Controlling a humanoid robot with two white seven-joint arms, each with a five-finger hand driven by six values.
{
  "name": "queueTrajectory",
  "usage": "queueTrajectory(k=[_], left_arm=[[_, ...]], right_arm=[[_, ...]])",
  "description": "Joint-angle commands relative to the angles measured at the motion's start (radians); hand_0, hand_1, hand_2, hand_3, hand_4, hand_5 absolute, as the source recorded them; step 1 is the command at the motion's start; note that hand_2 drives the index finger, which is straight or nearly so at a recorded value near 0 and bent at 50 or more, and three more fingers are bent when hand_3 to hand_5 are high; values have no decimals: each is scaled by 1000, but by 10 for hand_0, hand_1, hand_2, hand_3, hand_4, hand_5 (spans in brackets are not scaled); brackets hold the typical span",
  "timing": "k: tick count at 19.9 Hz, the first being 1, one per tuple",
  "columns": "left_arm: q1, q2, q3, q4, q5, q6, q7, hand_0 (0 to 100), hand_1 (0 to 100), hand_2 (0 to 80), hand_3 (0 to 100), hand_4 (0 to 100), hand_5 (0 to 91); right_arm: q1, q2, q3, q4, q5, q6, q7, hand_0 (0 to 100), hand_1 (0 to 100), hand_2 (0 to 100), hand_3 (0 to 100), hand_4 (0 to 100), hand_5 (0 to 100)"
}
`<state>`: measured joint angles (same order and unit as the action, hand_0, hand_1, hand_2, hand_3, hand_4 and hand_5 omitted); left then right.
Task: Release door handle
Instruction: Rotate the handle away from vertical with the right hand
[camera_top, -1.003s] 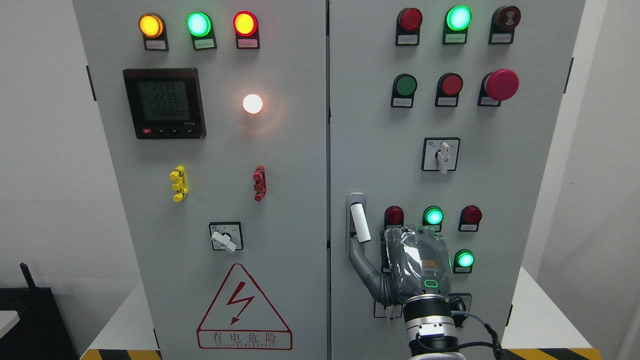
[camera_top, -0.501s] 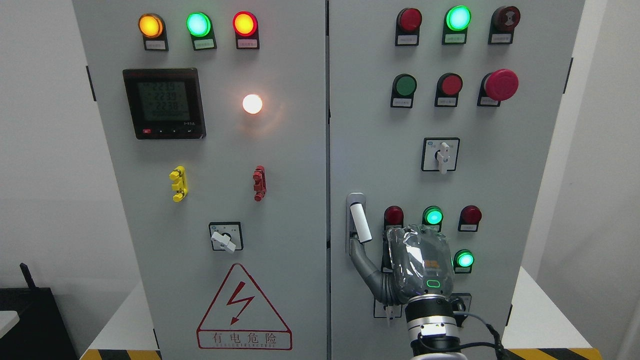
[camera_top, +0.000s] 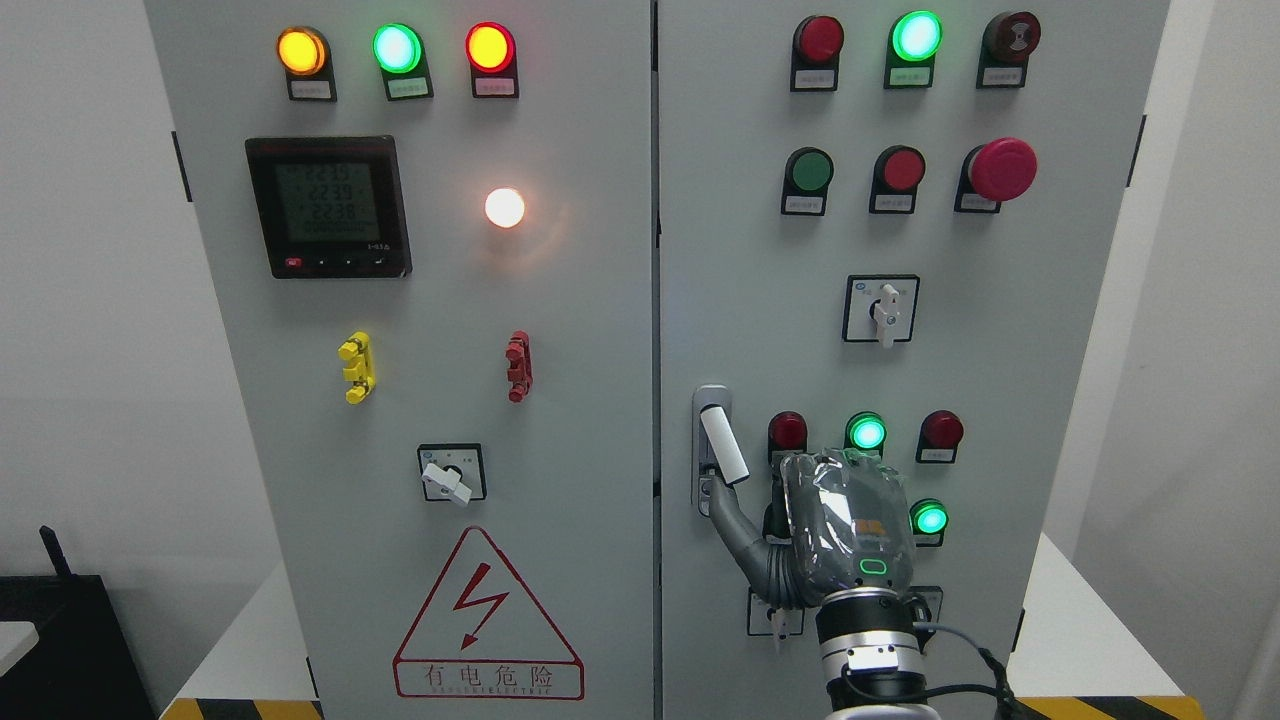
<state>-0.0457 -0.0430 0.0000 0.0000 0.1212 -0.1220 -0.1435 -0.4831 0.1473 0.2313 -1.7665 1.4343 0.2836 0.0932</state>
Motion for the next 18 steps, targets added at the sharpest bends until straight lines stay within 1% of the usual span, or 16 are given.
queueTrajectory(k=[1, 4, 18], left_arm=[[1, 0, 11, 17, 0, 1, 1, 120, 389, 0, 0, 0, 0], [0, 0, 11, 17, 0, 1, 1, 120, 389, 0, 0, 0, 0], [0, 0, 11, 17, 0, 1, 1, 120, 389, 0, 0, 0, 0]], right_arm=[[0, 0, -9, -4, 0, 0, -1, 450, 58, 977, 1000, 1000, 952], [0, 0, -21, -4, 0, -1, -3, 452, 58, 977, 1000, 1000, 952], [0, -6, -23, -19, 0, -3, -3, 459, 58, 975, 1000, 1000, 953]])
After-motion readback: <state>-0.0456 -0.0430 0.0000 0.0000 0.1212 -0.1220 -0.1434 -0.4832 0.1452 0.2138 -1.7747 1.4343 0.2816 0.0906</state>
